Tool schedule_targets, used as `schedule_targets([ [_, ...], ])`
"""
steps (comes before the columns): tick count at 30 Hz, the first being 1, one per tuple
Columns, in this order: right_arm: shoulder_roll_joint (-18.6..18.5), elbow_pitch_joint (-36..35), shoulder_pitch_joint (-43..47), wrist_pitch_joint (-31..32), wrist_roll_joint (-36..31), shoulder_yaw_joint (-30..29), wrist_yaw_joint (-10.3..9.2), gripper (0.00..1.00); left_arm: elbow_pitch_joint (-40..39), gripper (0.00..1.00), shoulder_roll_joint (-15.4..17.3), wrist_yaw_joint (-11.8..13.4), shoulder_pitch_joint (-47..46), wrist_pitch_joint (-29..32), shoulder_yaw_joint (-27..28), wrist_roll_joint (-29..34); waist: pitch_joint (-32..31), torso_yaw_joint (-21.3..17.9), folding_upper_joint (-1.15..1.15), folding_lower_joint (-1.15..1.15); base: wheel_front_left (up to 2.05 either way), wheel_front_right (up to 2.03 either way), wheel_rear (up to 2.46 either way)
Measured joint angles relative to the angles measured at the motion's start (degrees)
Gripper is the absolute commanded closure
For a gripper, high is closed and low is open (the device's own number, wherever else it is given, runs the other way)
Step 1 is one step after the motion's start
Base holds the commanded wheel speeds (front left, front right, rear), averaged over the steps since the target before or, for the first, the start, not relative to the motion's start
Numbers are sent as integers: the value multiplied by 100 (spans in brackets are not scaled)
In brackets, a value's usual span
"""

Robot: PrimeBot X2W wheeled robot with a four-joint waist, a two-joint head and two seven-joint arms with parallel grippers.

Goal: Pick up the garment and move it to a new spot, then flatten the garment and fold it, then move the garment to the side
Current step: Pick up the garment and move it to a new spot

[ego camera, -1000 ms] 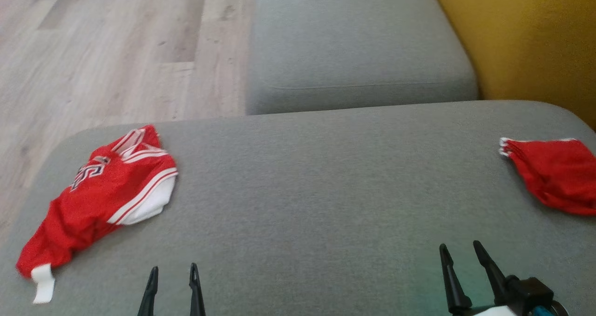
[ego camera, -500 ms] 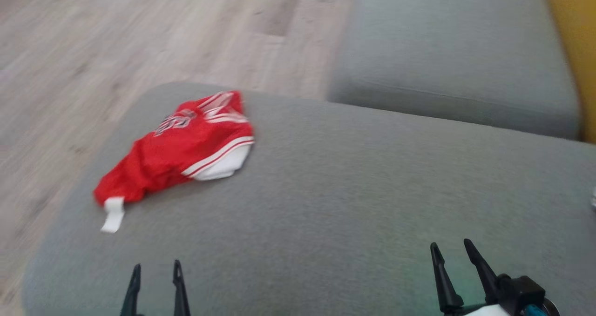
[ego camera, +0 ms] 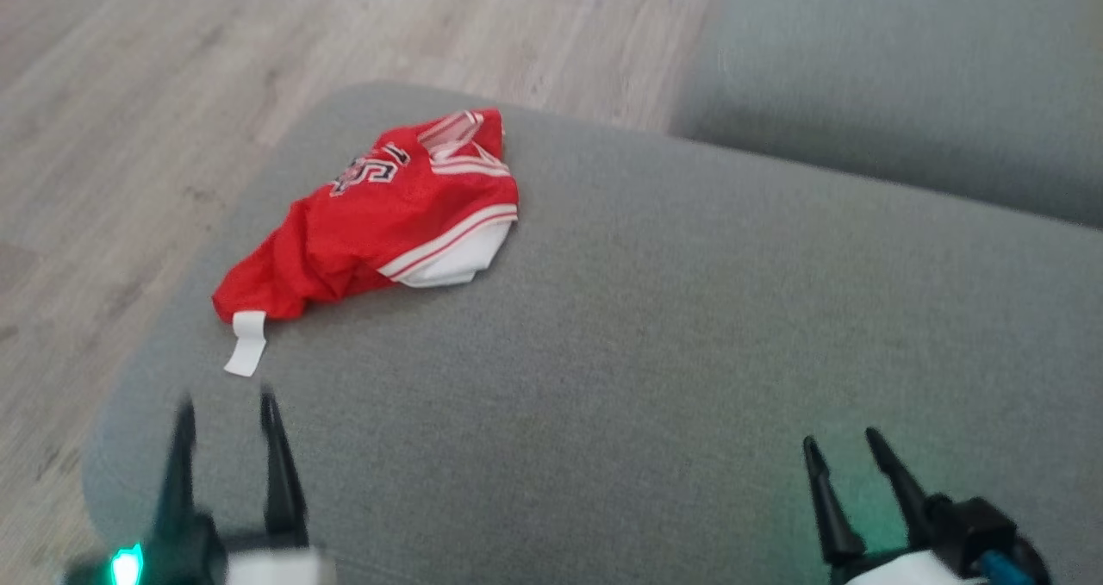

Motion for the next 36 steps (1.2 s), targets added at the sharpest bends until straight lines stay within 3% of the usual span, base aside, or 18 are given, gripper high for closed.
schedule_targets([
  [4, -377, -179, -175, 0, -41, 21, 0, 0, -111, 0, 181, -202, -1174, 0, -30, 160, 422, -79, 0, 0, 0, 0, 0],
  [8, -861, -383, -636, 0, -76, 103, 0, 0, 489, 0, 376, -486, -2930, 179, -246, 357, 1000, -153, 0, 1, 0, 0, 0],
  [15, -1753, -739, -1211, -1, -75, 35, 0, 0, 2466, 0, 259, -840, -5980, 1594, -522, 442, 2129, -255, 0, 3, 0, 0, 0],
  [16, -1753, -739, -1211, -1, -75, 35, 0, 0, 2466, 0, 259, -840, -5980, 1594, -522, 442, 2129, -255, 0, 3, 0, 0, 0],
  [21, -2087, -960, -1425, -27, -23, 0, 0, 0, 4428, 0, 202, -726, -6989, 2655, -282, 240, 2825, -370, 0, 2, 0, 0, 0],
  [24, -2149, -1124, -1552, -63, 5, 4, 0, 0, 5408, 0, 185, -627, -7003, 3263, -119, 80, 3083, -507, 0, 1, 0, 0, 0],
  [26, -2148, -1191, -1614, -88, 36, 8, 0, 0, 5777, 0, 142, -691, -6961, 3384, -34, -82, 3185, -617, 0, -1, 0, 0, 0],
  [27, -2148, -1201, -1651, -93, 36, 4, 0, 0, 5851, 7, 122, -722, -6987, 3382, 48, -187, 3226, -664, 0, -1, 0, 0, 0],
  [29, -2143, -1237, -1685, -103, 36, 7, 0, 0, 5966, 100, 172, -779, -7106, 3340, 81, -263, 3277, -736, 0, -1, 0, 0, 0],
  [36, -2018, -931, -1756, -107, 36, 92, 0, 0, 6248, 100, 200, -1095, -7100, 2246, 8, -302, 3001, -767, 0, 0, 0, 0, 0],
])
